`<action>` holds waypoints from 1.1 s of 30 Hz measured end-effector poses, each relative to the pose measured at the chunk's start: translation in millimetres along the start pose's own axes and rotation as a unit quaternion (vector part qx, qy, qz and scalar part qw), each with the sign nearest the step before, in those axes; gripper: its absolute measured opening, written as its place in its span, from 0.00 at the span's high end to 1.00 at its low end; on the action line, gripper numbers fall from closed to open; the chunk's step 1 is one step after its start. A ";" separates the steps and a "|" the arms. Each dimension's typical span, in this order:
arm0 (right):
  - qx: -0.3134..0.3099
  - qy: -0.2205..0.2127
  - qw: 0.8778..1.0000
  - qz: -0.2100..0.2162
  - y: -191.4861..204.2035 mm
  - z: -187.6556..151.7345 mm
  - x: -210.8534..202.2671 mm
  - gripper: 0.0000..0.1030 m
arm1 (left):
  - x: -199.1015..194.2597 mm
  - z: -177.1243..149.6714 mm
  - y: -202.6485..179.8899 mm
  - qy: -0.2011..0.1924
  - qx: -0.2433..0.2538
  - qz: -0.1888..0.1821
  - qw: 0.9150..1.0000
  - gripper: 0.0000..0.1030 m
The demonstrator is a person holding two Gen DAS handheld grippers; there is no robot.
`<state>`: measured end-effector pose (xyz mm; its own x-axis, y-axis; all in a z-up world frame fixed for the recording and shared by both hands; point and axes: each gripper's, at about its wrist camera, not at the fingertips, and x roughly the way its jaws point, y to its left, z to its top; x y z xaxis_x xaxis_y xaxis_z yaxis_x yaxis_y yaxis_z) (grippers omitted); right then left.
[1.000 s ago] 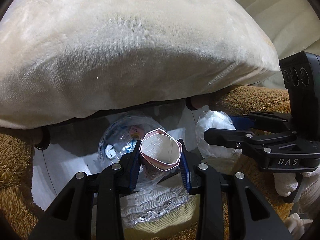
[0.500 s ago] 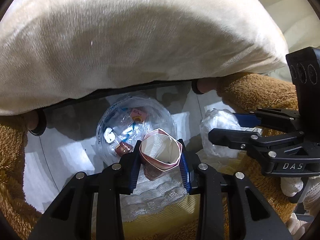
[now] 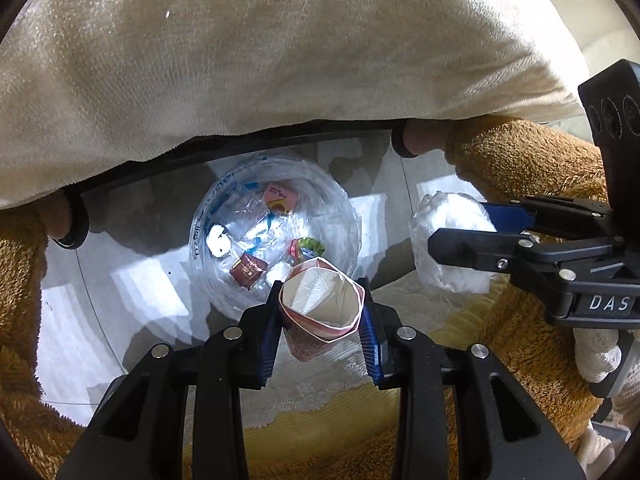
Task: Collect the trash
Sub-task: 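Open both tools to drop the cup and white bag into the trash bag, then raise both tools back over the bed toward the tan paper bag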
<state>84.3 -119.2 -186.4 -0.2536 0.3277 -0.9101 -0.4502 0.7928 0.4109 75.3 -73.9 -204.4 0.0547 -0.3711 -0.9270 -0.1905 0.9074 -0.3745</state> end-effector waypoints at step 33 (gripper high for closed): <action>-0.007 -0.070 0.998 0.000 -2.4 -14.1 -33.4 0.38 | -49.3 -12.1 4.5 -0.088 -0.004 0.000 0.996 0.36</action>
<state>81.8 -139.3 -156.2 -0.1320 0.3977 -0.9080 -0.4614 0.7860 0.4114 59.9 -53.8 -160.1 0.2264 -0.3307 -0.9162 -0.1991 0.9050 -0.3759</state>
